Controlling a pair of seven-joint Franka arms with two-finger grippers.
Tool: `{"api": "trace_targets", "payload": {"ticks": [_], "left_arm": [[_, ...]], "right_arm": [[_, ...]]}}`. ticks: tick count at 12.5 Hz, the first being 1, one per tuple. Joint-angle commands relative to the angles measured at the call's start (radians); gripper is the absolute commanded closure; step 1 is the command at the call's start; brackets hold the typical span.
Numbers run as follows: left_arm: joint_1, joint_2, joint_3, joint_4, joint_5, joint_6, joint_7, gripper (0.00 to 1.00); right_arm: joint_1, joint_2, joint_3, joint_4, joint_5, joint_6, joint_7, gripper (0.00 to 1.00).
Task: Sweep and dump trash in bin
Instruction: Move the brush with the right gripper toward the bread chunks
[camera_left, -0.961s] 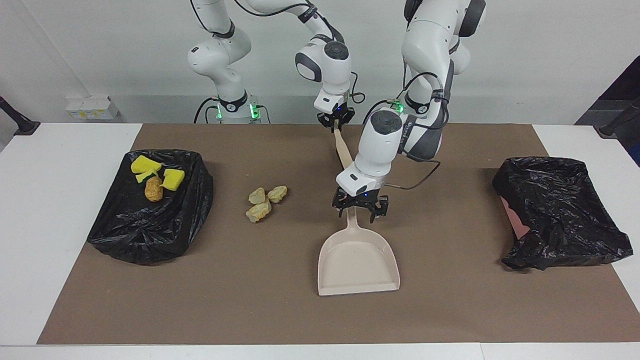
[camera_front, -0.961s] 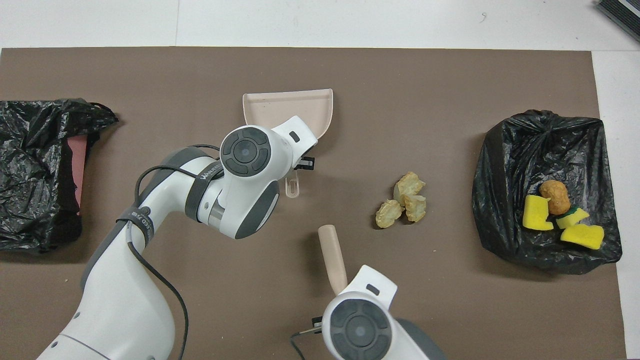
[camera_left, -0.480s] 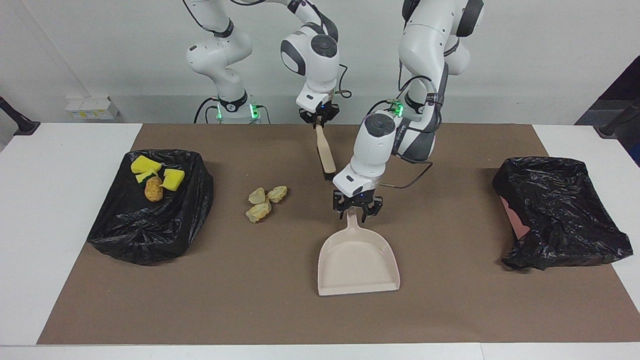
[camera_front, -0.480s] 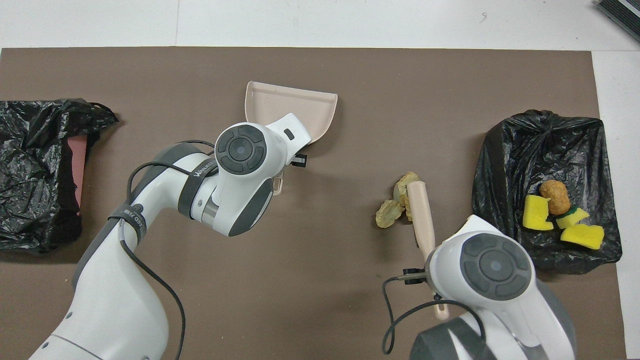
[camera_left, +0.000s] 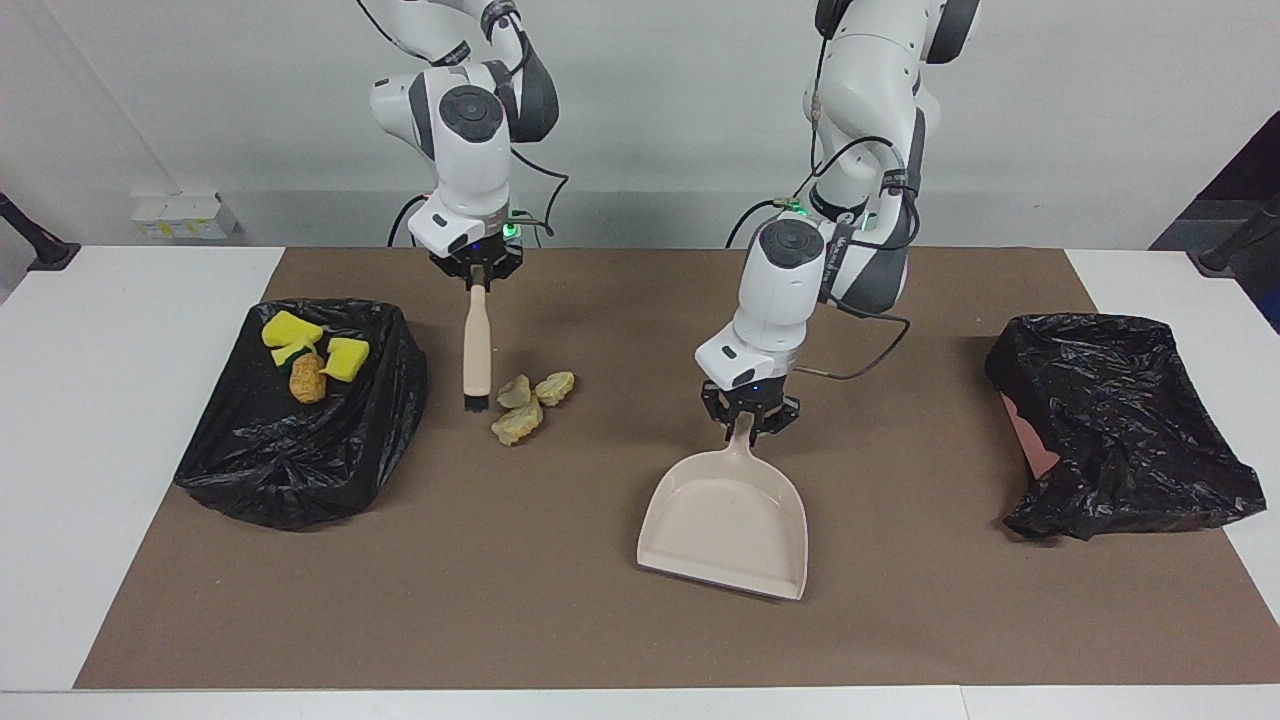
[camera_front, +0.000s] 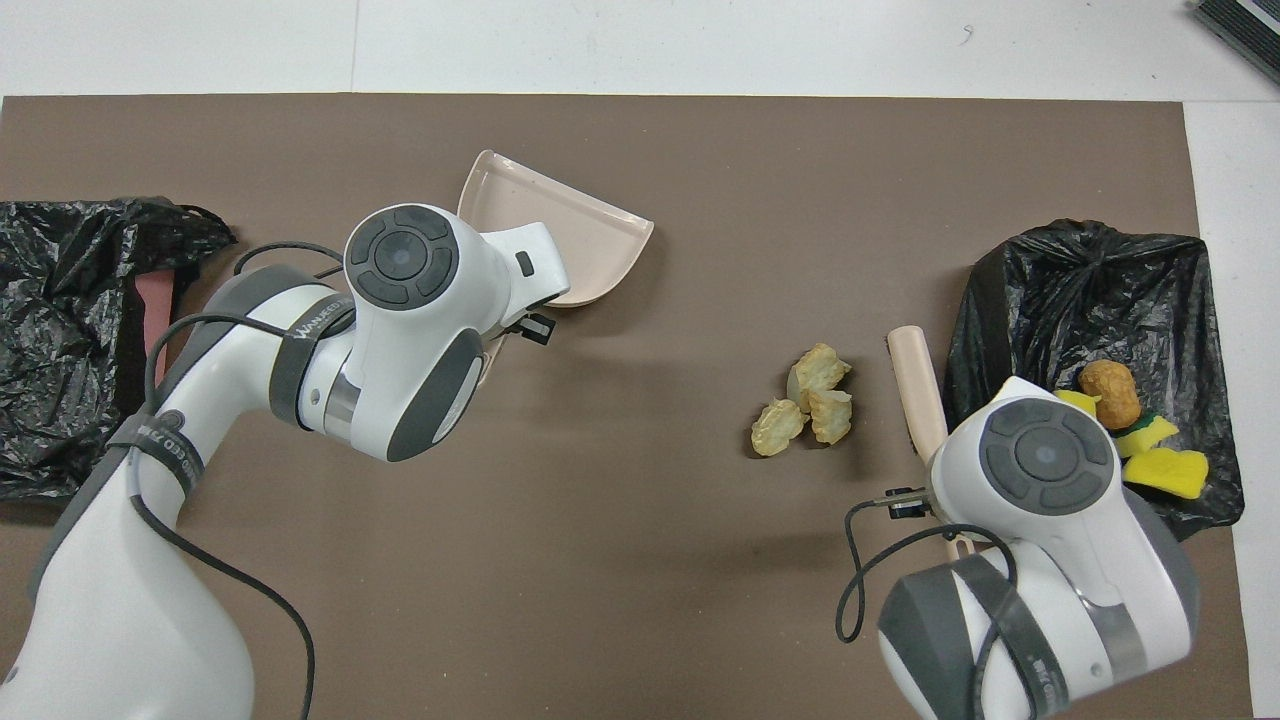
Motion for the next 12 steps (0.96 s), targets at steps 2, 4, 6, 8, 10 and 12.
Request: {"api": "trace_targets", "payload": {"ticks": [2, 4, 6, 8, 10, 12], "left_arm": [[0.036, -0.041, -0.006, -0.024, 0.018, -0.057, 0.276, 1.00], [0.056, -0.041, -0.006, -0.025, 0.017, -0.063, 0.397, 1.00], [0.077, -0.040, -0.007, -0.025, 0.017, -0.071, 0.526, 1.00], [0.091, -0.043, -0.006, -0.039, 0.017, -0.070, 0.734, 1.00], [0.120, -0.049, -0.007, -0.059, 0.009, -0.071, 0.942, 1.00], [0.128, -0.086, -0.009, -0.126, 0.006, -0.062, 1.083, 1.00]], "right_arm": [[-0.015, 0.068, 0.016, -0.002, -0.013, 0.068, 0.040, 1.00], [-0.018, 0.088, 0.016, -0.007, -0.011, 0.102, 0.043, 1.00], [-0.010, 0.121, 0.016, -0.008, 0.029, 0.137, 0.089, 1.00], [0.028, 0.141, 0.018, -0.010, 0.093, 0.168, 0.112, 1.00], [0.037, 0.150, 0.018, -0.005, 0.141, 0.173, 0.114, 1.00], [0.091, 0.179, 0.018, -0.001, 0.150, 0.191, 0.144, 1.00]]}}
